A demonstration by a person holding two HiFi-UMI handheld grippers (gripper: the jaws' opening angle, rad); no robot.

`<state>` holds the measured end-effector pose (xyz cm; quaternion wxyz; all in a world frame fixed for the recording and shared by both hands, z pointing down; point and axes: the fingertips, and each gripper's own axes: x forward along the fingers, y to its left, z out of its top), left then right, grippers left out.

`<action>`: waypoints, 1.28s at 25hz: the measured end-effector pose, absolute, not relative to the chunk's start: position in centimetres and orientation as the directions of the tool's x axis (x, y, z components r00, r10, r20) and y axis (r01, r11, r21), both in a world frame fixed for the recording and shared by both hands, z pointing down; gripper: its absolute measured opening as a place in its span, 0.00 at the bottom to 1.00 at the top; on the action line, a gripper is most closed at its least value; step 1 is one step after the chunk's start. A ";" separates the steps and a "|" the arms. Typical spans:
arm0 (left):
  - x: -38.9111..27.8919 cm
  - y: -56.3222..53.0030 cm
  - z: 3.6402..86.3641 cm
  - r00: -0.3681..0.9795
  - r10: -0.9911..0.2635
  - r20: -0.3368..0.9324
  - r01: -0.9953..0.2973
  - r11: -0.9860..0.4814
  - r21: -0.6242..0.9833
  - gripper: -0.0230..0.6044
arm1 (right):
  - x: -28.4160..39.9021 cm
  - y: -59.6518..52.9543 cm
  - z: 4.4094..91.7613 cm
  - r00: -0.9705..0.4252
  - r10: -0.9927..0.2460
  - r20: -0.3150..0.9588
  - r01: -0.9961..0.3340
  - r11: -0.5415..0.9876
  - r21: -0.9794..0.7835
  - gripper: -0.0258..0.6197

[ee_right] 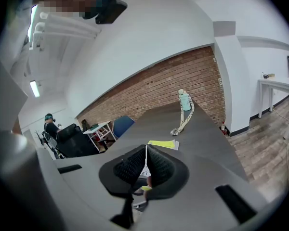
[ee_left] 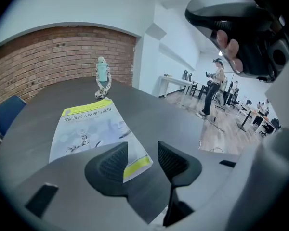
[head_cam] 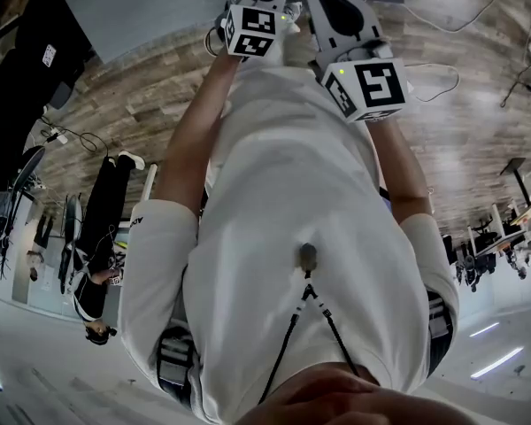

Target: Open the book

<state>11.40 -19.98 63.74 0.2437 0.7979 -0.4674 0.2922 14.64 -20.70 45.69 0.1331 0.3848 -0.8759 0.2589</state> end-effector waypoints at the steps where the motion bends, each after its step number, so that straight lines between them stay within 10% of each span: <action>1: 11.4 -20.0 63.9 0.385 -0.601 0.701 -0.889 -0.445 0.107 0.34 | 14.7 -20.7 45.7 -0.668 -0.606 0.433 -0.744 0.569 -0.351 0.10; 32: 8.0 -19.7 65.0 0.151 -0.640 0.753 -0.959 -0.279 -0.044 0.10 | 15.6 -19.2 45.6 -0.690 -0.588 0.423 -0.722 0.603 -0.339 0.10</action>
